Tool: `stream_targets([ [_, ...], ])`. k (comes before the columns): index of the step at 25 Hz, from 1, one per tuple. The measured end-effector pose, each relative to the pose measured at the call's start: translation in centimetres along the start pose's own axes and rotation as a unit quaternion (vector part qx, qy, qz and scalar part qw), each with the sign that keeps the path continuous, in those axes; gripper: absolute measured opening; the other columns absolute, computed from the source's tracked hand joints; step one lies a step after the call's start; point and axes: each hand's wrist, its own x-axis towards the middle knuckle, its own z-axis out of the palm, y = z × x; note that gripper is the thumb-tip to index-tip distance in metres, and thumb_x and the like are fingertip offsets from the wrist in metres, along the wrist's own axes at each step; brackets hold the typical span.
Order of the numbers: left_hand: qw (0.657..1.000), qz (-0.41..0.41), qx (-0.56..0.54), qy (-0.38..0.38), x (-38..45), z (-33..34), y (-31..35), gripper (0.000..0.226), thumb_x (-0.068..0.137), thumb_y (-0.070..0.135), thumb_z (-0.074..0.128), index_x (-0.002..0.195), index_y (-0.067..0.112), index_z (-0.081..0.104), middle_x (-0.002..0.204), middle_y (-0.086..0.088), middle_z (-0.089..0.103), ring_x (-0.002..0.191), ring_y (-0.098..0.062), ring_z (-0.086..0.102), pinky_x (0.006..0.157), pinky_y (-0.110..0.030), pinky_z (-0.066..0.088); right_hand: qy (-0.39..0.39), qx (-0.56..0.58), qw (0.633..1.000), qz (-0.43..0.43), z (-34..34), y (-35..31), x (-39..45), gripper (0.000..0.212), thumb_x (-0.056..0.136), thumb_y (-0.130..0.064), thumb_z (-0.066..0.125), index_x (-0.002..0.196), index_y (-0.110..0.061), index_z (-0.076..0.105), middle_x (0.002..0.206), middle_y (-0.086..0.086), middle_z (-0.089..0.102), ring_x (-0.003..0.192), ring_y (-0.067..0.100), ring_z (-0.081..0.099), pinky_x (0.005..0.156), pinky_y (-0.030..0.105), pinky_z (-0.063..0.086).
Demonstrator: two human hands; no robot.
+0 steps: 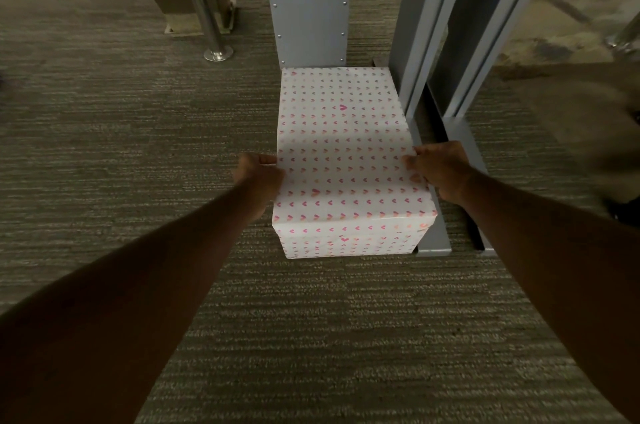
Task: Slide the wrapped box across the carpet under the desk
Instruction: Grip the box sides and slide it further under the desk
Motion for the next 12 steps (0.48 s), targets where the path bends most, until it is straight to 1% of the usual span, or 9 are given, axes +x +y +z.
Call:
stream_targets([
  [1,1.0,-0.004,0.005,0.0,0.0,0.1,0.0,0.022,0.088,0.003,0.058,0.11,0.008,0.061,0.11,-0.012,0.064,0.097,-0.027,0.064,0.062,-0.03,0.054,0.001,-0.003,1.0,-0.001,-0.1,0.0,-0.1,0.025,0.084,-0.016,0.076,0.106,-0.005,0.071,0.1,0.01,0.072,0.075,0.019,0.071,0.065,0.029,0.06],
  [3,1.0,-0.007,0.012,-0.001,-0.1,0.2,-0.1,0.027,0.089,0.003,0.058,0.115,0.007,0.06,0.116,-0.014,0.064,0.101,-0.029,0.064,0.07,-0.035,0.057,0.002,-0.007,1.0,-0.003,-0.3,0.0,-0.3,0.023,0.084,-0.017,0.076,0.105,-0.007,0.071,0.097,0.008,0.071,0.071,0.017,0.069,0.058,0.025,0.056],
  [7,1.0,-0.004,0.016,-0.007,-0.1,0.2,-0.2,0.027,0.087,0.003,0.057,0.114,0.007,0.06,0.117,-0.015,0.064,0.102,-0.03,0.065,0.079,-0.041,0.059,0.006,-0.008,1.0,0.001,-0.5,0.2,-0.7,0.024,0.085,-0.018,0.075,0.106,-0.007,0.071,0.098,0.008,0.071,0.069,0.015,0.068,0.054,0.024,0.053],
  [10,0.999,0.003,0.039,-0.005,-0.4,0.1,0.0,0.024,0.088,0.004,0.056,0.111,0.007,0.061,0.115,-0.015,0.065,0.099,-0.03,0.066,0.072,-0.038,0.059,0.006,-0.025,1.0,-0.014,-0.5,0.2,-1.0,0.026,0.087,-0.02,0.074,0.109,-0.008,0.07,0.097,0.008,0.072,0.071,0.017,0.068,0.055,0.025,0.053],
  [11,0.999,0.01,0.052,-0.003,-0.5,0.1,0.1,0.025,0.088,0.004,0.057,0.112,0.008,0.061,0.114,-0.014,0.065,0.098,-0.029,0.066,0.068,-0.036,0.058,0.009,-0.031,0.999,-0.021,-0.5,0.3,-1.1,0.028,0.087,-0.021,0.073,0.111,-0.008,0.07,0.1,0.01,0.072,0.076,0.02,0.07,0.06,0.029,0.056],
  [12,0.997,0.017,0.069,-0.004,-0.6,0.0,0.2,0.026,0.088,0.005,0.057,0.114,0.009,0.061,0.114,-0.014,0.065,0.097,-0.028,0.065,0.064,-0.033,0.056,0.007,-0.036,0.999,-0.023,-0.4,0.2,-1.2,0.03,0.087,-0.022,0.073,0.113,-0.007,0.07,0.105,0.012,0.072,0.083,0.024,0.071,0.068,0.035,0.06],
])
